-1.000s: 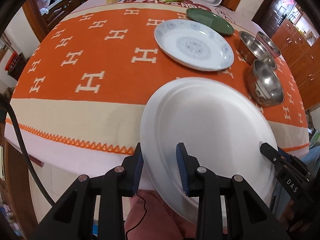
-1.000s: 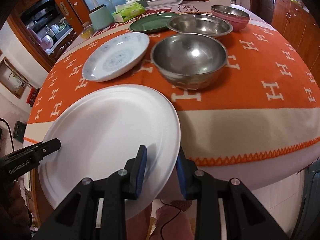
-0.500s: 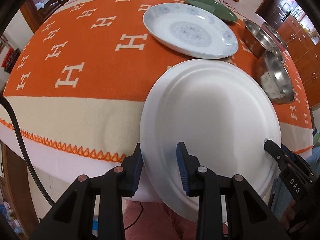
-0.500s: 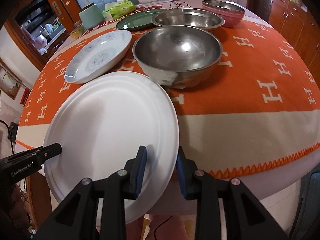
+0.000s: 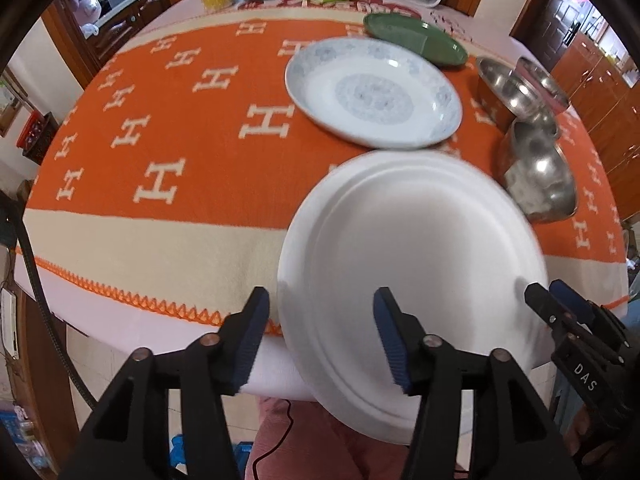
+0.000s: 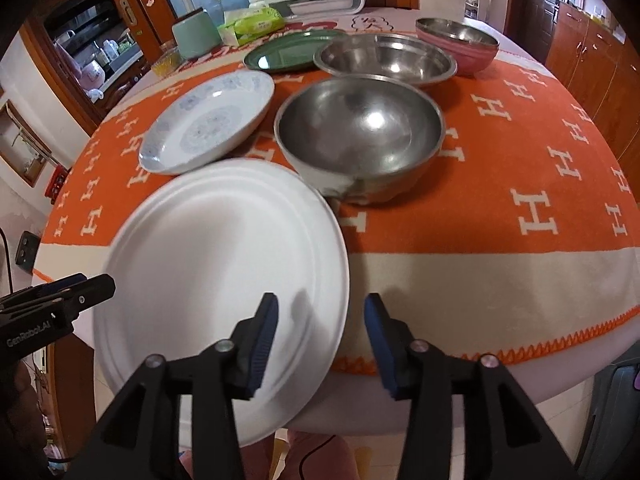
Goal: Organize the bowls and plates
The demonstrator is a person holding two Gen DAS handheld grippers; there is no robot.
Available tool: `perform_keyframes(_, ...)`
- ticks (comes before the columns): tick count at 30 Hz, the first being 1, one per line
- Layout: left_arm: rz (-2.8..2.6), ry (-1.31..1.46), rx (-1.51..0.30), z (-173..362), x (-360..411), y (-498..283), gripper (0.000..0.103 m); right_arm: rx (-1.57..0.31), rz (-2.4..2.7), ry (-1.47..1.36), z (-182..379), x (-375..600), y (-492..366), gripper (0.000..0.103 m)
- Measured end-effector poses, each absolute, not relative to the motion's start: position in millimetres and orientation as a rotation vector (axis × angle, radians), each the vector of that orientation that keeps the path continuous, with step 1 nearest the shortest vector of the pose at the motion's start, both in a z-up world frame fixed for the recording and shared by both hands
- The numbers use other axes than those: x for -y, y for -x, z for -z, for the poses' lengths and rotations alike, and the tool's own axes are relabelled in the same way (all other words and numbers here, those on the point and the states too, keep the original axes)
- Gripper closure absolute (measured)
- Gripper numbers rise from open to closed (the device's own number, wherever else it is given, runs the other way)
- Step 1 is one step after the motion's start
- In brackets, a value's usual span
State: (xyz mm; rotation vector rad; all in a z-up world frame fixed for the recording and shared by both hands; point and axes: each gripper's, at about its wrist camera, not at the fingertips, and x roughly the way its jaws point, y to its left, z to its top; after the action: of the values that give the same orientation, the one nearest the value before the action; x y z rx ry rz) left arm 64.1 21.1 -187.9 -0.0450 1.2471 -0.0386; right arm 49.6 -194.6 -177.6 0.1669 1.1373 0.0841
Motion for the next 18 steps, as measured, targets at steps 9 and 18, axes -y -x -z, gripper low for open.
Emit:
perform_keyframes(9,0.089,-0.039,-1.159,136.8,-18.8,-67.7,0.029,-1.069,-0.038,-0.212,147.4,192.3,-45.7,0.049)
perform_keyframes(18,0.239,-0.051,-1.095,105.1,-18.6,-70.6,0.023,-1.019,-0.009,-0.255,125.0,179.6,-41.3,0.037)
